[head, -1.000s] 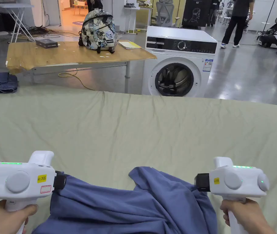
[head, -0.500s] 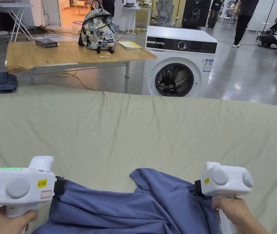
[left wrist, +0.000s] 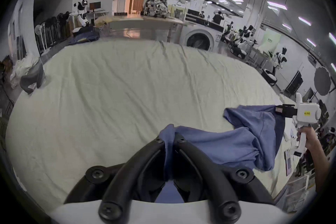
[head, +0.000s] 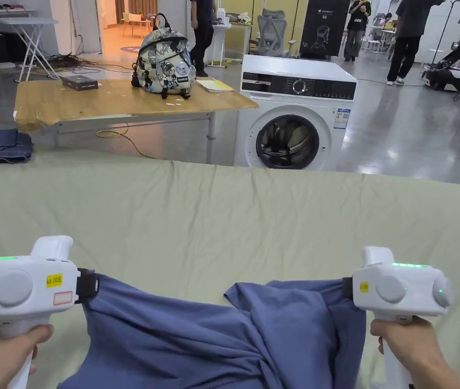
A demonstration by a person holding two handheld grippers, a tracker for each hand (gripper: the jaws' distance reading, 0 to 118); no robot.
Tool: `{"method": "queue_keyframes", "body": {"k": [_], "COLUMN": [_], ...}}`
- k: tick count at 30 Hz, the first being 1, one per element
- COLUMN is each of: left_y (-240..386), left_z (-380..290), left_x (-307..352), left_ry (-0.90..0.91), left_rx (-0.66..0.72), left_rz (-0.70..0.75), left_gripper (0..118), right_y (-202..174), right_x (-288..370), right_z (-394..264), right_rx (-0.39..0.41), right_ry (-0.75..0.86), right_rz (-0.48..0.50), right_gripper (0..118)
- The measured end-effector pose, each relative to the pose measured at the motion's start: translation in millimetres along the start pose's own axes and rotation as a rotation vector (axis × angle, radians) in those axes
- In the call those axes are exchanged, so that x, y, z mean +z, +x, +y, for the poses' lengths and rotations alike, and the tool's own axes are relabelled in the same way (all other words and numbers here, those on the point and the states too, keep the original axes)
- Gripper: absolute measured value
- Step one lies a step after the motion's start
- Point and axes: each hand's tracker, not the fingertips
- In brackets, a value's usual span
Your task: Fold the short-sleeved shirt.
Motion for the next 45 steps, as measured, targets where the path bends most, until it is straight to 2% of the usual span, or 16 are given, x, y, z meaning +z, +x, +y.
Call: {"method": "queue_keyframes", "body": {"k": [9, 18, 22, 30, 35, 45], "left_y": [-37.1, -78.9, -89.8, -75.4, -76.9, -69.1], "left_z": [72.8, 136.6, 162.2, 214.9, 243.8, 272.2], "left_x": [60.5, 104.5, 114.1, 121.9, 121.9, 120.1], "left_ry": [0.161, 0.235, 0.263, 0.343, 0.373, 0.413], "left_rx": [-0.013, 0.033, 0.058, -0.009, -0.004, -0.032], "left_rz": [0.064, 0.153, 0.162, 0.211, 0.212, 0.25], "left_gripper": [0, 0, 0, 0, 0, 0], "right_y": [20.7, 50.1, 57.7, 42.2, 42.0, 36.5], "right_x": [86.8, 143.1, 150.9, 165.5, 167.4, 157.9], "right_z": [61.0, 121.5, 141.3, 184.7, 215.7, 249.5], "right_rx": [0.039, 0.025, -0.002, -0.031, -0.05, -0.025], "right_ry": [0.247, 0.349, 0.395, 0.466, 0.483, 0.53], "right_rz": [-0.108, -0.189, -0.191, -0.177, -0.184, -0.191], "right_gripper": [3, 3, 3, 3, 3, 3]}}
